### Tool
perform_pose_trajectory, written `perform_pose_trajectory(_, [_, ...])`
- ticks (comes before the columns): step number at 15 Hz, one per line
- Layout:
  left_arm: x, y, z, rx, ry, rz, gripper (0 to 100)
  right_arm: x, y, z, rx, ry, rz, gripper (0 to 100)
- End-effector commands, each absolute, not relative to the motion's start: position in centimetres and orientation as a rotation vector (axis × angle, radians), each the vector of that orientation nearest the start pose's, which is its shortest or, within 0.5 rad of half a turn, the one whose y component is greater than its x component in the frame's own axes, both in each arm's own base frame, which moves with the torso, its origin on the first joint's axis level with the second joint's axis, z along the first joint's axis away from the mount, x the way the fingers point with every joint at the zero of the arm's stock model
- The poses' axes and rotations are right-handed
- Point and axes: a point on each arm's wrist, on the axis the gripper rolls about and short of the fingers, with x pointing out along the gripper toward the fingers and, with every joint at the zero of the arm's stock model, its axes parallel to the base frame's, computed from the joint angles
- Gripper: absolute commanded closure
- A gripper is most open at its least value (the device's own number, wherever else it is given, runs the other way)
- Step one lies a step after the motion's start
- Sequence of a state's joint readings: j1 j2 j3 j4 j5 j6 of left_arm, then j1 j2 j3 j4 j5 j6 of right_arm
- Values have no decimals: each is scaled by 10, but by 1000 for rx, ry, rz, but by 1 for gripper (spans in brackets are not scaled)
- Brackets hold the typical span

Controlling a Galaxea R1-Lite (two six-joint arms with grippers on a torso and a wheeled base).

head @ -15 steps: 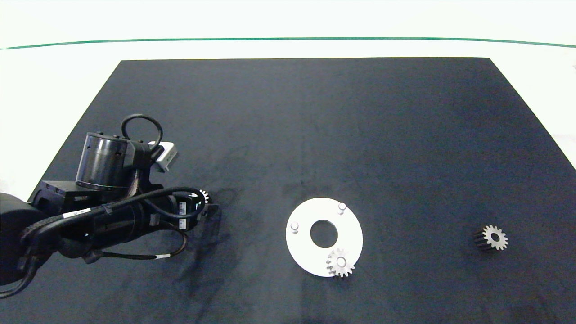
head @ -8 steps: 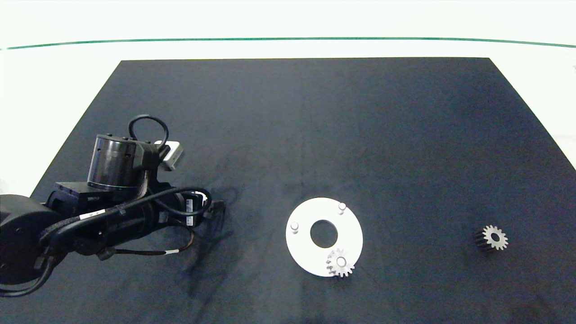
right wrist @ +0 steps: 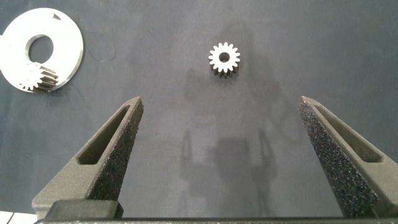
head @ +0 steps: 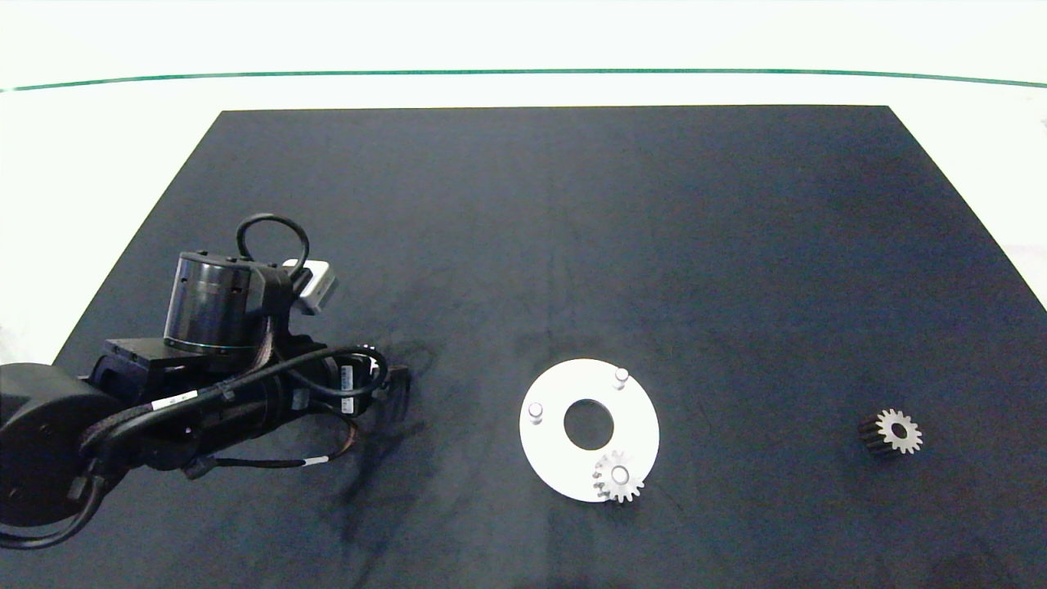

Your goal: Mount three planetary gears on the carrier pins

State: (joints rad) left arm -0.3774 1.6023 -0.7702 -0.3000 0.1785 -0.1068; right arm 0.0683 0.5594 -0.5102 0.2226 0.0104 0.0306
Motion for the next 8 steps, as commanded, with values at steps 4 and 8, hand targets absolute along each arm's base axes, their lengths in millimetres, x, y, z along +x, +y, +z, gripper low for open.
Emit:
perform_pose_trajectory(4, [255,-97,159,51,541,-166,12,23,2,199,23,273,75,0])
perform_pose_trajectory(8, [254,-98,159,51,538,-171,20,23,2,199,23,274,75,0])
